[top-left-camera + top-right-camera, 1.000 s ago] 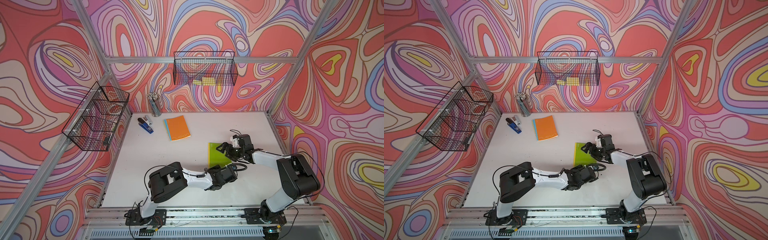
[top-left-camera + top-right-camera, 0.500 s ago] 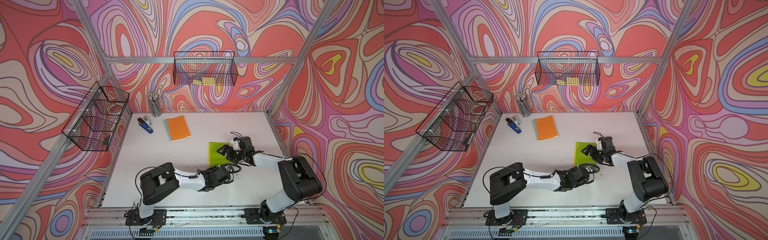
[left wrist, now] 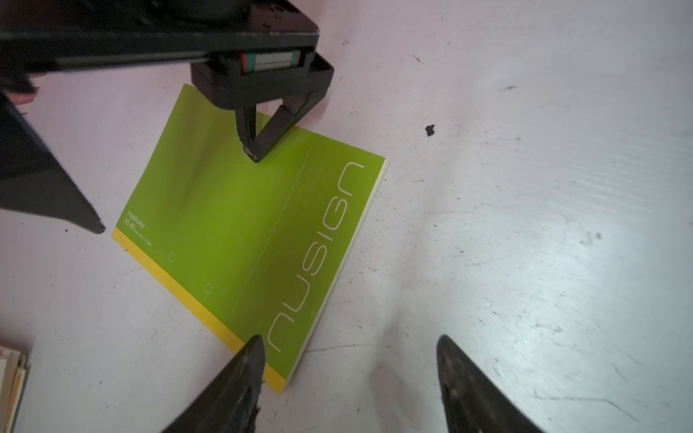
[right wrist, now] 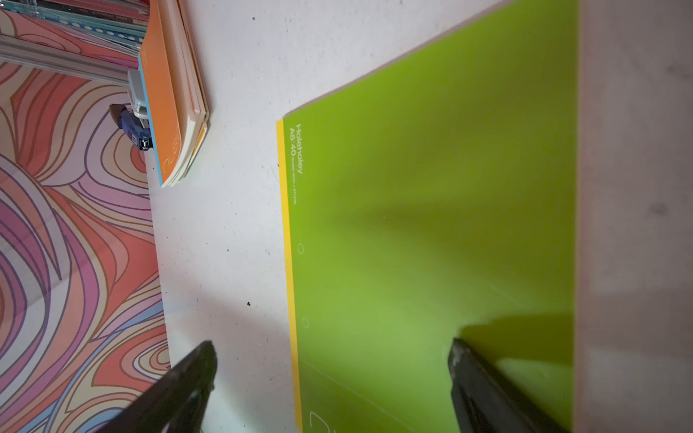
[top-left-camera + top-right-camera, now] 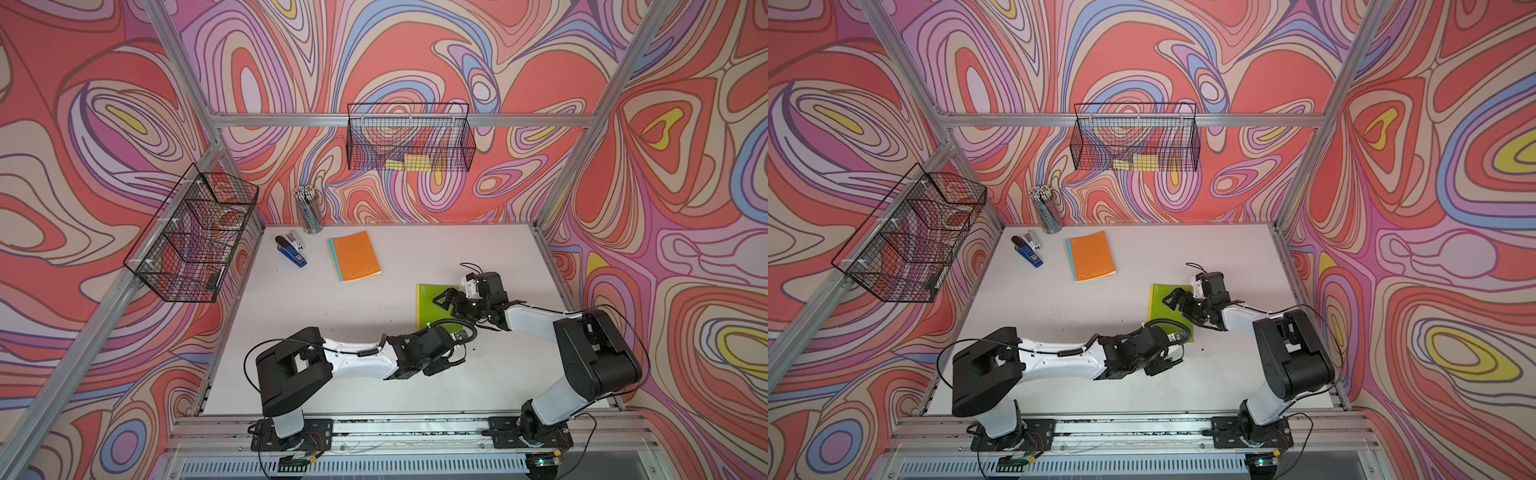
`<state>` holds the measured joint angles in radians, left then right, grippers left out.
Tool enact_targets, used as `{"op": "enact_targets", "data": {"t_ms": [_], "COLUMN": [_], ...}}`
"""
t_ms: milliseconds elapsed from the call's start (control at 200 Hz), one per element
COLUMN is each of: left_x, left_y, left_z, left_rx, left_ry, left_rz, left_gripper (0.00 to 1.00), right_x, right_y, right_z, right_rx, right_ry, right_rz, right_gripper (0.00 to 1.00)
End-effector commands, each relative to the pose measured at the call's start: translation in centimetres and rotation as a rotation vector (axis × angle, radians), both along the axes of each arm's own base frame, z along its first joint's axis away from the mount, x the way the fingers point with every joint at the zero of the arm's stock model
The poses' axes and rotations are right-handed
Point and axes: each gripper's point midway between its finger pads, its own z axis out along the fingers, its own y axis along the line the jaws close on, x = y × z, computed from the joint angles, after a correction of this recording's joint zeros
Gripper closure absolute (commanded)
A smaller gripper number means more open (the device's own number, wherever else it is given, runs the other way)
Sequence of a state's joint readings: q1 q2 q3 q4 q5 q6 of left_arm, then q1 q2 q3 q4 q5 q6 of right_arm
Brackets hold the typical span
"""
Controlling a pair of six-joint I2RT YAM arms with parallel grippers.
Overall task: Close the notebook
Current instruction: Close the notebook at the center of the board, then pick up the notebook from the center of the board.
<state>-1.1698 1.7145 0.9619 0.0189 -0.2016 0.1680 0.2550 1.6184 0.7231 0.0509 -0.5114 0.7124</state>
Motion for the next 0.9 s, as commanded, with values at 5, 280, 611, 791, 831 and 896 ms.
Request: {"op": "enact_targets", "data": {"t_ms": [5,280,611,791,831,896], "left_x": [0.3,10.7,19.6,19.7,19.6,19.0], "left_y": [1.1,11.1,22.7,19.5,18.6,17.5], "left_z": [1.5,6.9,6.1,2.4,1.9,0.9], "left_rx": [-0.066,-0.338,-0.379,-0.528,-0.578,-0.649], "left_ry": [0.051,0.299,0.389,0.557,0.595,0.665], "left_rz": [0.028,0.615,1.114,1.087,1.067,1.047], "left_gripper": [0.27,0.33,0.34,0.37,0.37,0.38], "right_x": [0.1,0.1,0.0,-0.2,-0.2,-0.2], "right_y": [-0.2,-0.1,0.0,-0.1,-0.1,-0.1], "right_z": [-0.6,0.1,0.4,0.7,0.8,0.9], "right_rx": [-0.03,-0.031,-0.02,-0.018,-0.019,-0.021], "right_ry": [0.011,-0.003,-0.016,-0.02,-0.021,-0.025], "right_rz": [0.002,0.009,0.015,0.016,0.017,0.02], "right_gripper": [0.02,0.02,0.02,0.02,0.02,0.02]}}
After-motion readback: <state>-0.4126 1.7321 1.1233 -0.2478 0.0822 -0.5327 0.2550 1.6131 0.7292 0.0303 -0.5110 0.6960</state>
